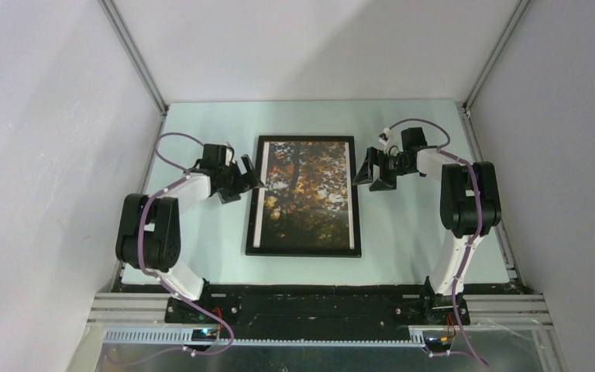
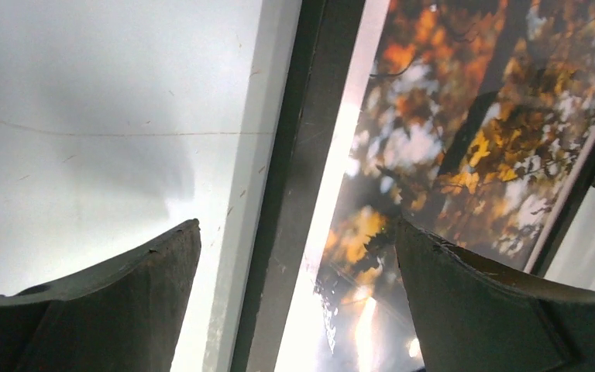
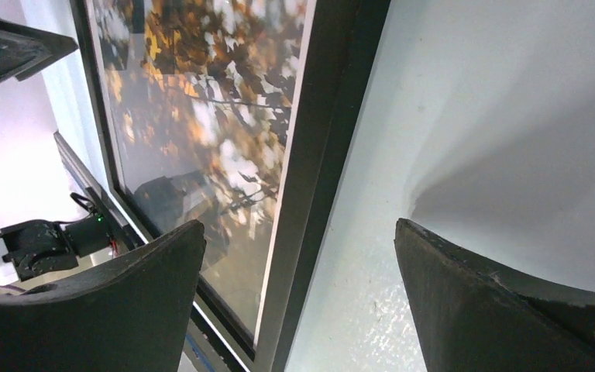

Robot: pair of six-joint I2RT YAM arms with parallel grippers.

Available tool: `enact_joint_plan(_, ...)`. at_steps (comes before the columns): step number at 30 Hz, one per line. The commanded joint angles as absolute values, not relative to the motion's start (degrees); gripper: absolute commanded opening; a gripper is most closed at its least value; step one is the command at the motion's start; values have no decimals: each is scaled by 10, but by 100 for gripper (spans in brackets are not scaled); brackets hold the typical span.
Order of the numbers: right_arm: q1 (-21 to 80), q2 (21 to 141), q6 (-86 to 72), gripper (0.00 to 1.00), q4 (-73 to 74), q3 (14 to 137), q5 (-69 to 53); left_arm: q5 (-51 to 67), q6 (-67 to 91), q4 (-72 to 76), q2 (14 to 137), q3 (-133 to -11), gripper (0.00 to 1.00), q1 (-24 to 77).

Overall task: Put the photo into the frame
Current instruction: Turn over the photo frame at the center of the board, then reset both arms

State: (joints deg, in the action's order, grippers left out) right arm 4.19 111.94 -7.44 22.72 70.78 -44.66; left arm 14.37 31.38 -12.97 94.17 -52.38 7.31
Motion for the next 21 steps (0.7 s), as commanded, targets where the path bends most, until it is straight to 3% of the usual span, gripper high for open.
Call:
enact_joint_plan(1,44,1058,-53,97,233,706,-403,99,279,-146,864,-533,100,60)
enact_joint_plan(13,15,982,-21,99,232,707,-327,111,319,-152,762,-523,100,-80)
enact_joint_plan(21,5,906,31,100,247,707,-209,51,274,-148,706,-539,100,-94)
